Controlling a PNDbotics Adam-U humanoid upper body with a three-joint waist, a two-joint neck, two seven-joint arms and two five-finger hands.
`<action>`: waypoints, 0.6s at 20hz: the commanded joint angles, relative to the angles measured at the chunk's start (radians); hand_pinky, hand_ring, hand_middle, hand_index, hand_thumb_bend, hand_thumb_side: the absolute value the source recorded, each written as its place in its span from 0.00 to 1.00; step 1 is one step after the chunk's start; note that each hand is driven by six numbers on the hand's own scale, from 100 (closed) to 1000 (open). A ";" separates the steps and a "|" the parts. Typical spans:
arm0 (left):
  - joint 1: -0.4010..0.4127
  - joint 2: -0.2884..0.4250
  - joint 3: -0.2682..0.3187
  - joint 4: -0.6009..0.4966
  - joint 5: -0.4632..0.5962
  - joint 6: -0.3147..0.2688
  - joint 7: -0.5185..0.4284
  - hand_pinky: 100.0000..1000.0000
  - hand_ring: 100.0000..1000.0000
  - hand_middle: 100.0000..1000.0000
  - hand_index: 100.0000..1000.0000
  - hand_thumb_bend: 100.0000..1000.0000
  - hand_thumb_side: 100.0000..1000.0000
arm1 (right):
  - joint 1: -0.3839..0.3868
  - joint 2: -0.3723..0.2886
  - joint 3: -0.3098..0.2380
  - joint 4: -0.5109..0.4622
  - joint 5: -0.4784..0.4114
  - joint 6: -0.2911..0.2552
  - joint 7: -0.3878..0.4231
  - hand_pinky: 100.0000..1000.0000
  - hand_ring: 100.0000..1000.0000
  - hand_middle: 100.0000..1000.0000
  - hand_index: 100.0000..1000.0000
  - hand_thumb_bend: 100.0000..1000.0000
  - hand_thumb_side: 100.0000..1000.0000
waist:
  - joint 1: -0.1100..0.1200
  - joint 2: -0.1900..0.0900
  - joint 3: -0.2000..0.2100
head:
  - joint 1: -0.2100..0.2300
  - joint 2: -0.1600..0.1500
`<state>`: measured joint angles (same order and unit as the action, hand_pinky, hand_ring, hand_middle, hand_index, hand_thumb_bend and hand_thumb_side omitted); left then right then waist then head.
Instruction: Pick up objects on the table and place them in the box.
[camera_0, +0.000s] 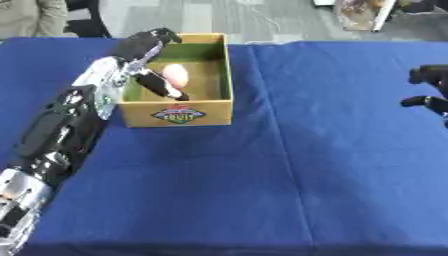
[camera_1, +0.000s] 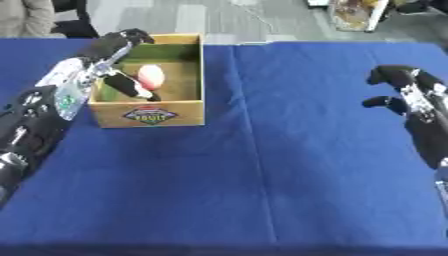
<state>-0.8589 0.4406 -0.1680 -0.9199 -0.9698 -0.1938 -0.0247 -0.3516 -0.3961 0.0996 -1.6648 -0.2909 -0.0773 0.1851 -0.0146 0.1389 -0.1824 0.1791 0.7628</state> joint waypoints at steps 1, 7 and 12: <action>-0.002 0.037 0.016 -0.074 0.014 0.001 0.075 0.81 0.90 0.84 0.89 0.94 0.44 | -0.012 -0.011 -0.009 -0.006 0.004 -0.002 0.002 0.61 0.93 0.62 0.75 0.00 0.57 | -0.002 -0.013 0.004 | 0.001 0.000; 0.090 0.078 0.056 -0.317 0.315 0.077 0.113 0.72 0.85 0.71 0.81 0.57 0.27 | -0.009 -0.010 -0.014 -0.003 0.006 -0.002 -0.001 0.61 0.93 0.62 0.75 0.00 0.58 | -0.004 -0.012 0.025 | -0.005 0.002; 0.217 0.097 0.130 -0.549 0.527 0.180 0.087 0.70 0.85 0.69 0.79 0.49 0.28 | -0.008 -0.010 -0.019 -0.002 0.007 -0.004 -0.005 0.61 0.93 0.62 0.75 0.00 0.58 | -0.007 -0.010 0.041 | -0.004 0.002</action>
<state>-0.6299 0.5032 -0.0665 -1.4043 -0.4898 -0.0379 0.0646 -0.3510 -0.3913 0.0929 -1.6588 -0.2879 -0.0787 0.1831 -0.0217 0.1413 -0.1400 0.1742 0.7632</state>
